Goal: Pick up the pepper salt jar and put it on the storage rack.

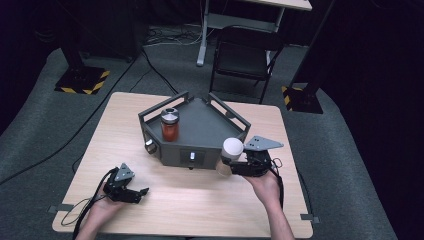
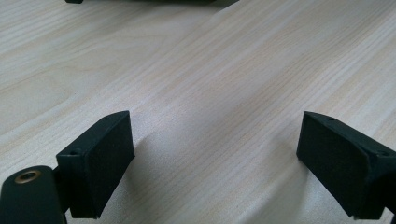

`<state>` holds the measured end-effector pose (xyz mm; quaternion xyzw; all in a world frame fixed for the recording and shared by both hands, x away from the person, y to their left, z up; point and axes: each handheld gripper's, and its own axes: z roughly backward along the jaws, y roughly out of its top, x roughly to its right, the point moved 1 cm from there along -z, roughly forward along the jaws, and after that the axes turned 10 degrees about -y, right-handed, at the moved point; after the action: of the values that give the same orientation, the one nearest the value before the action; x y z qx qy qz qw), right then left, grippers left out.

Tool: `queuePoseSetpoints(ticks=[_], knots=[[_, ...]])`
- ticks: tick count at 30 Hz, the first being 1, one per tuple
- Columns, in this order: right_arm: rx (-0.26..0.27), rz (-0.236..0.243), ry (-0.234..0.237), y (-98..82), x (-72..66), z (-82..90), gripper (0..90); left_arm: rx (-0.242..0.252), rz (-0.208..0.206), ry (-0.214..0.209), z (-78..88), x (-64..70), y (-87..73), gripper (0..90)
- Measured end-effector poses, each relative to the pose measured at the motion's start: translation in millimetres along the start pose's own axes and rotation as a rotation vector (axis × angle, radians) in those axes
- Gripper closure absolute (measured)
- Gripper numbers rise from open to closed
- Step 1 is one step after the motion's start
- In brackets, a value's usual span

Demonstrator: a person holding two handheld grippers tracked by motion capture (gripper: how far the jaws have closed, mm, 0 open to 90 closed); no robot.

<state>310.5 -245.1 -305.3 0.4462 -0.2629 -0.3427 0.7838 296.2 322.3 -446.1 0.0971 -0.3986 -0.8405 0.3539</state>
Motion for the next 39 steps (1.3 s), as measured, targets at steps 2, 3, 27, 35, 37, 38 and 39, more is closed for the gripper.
queuePoseSetpoints(ticks=[2, 3, 27, 35, 37, 38, 39], knots=[[0.006, -0.001, 0.002, 5.0, 2.0, 2.0, 34.6, 0.000, 0.000, 0.000, 0.0, 0.0, 0.0, 10.3], [0.009, -0.001, 0.001, 7.6, 2.2, 3.1, 34.6, 0.000, 0.000, 0.000, 0.0, 0.0, 0.0, 10.3], [0.022, -0.020, -0.049, 58.8, 13.1, -9.9, 34.5, 0.000, 0.000, -0.001, 0.0, -0.1, 0.0, 10.3], [0.015, -0.058, -0.080, 67.4, 16.9, -31.4, 34.5, -0.001, -0.001, -0.002, 0.0, -0.5, 0.1, 10.2], [0.017, -0.066, -0.086, 67.8, 17.7, -36.7, 34.5, -0.001, -0.002, -0.002, 0.0, -0.6, 0.1, 10.2], [0.017, -0.071, -0.089, 68.1, 17.7, -39.3, 34.5, -0.001, -0.002, -0.003, 0.0, -0.6, 0.1, 10.2], [0.018, -0.072, -0.091, 68.0, 17.7, -41.9, 34.4, -0.001, -0.002, -0.003, 0.0, -0.6, 0.1, 10.2]])
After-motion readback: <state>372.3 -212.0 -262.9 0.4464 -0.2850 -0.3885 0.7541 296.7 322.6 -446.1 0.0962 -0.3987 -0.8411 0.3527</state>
